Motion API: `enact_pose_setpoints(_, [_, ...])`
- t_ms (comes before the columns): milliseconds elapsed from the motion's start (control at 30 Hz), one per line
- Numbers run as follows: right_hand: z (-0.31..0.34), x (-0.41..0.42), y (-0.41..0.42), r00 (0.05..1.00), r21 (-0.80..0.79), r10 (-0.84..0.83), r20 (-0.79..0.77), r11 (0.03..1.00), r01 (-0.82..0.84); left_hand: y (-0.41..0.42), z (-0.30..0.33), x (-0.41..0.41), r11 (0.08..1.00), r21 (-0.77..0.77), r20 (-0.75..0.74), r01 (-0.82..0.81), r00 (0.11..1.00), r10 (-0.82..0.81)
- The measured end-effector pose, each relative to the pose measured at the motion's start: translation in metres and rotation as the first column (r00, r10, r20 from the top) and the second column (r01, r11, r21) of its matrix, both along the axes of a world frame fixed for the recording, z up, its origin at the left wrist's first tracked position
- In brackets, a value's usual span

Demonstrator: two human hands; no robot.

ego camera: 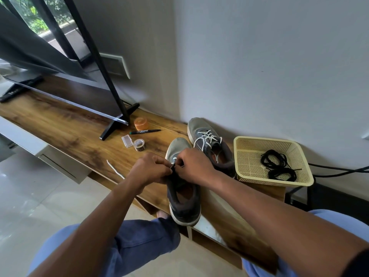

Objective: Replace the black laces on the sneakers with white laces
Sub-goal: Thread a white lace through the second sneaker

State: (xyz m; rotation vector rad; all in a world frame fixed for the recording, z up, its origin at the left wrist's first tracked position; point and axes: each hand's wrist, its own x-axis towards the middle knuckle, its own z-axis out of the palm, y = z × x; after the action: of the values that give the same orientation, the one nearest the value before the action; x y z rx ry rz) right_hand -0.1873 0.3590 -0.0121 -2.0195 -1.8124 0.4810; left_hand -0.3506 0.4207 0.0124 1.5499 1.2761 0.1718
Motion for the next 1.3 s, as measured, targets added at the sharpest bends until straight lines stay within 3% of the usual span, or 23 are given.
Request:
enact_pose_setpoints(333, [0.004, -0.003, -0.004, 0.99, 0.101, 0.071, 0.123, 0.991, -0.084, 0.005, -0.001, -0.003, 0.998, 0.033, 0.021, 0.054, 0.998, -0.054])
enact_pose_setpoints(733, [-0.007, 0.001, -0.006, 0.994, 0.143, 0.013, 0.108, 0.989, -0.029, 0.008, -0.003, 0.002, 0.987, 0.109, -0.001, 0.117, 0.993, -0.118])
enact_pose_setpoints(833, [-0.007, 0.004, -0.003, 0.997, 0.145, -0.02, 0.078, 0.989, 0.008, 0.007, -0.007, 0.005, 0.998, 0.049, 0.029, 0.049, 0.998, -0.05])
enact_pose_setpoints(1033, [-0.005, 0.008, 0.0, 0.986, 0.113, -0.067, -0.153, 0.99, 0.085, 0.011, -0.02, 0.007, 0.992, -0.098, 0.094, -0.073, 0.992, 0.082])
enact_pose_setpoints(1300, [-0.01, 0.005, -0.002, 0.991, 0.129, -0.069, -0.112, 0.988, 0.083, 0.01, -0.02, 0.008, 0.986, -0.128, 0.129, -0.103, 0.984, 0.119])
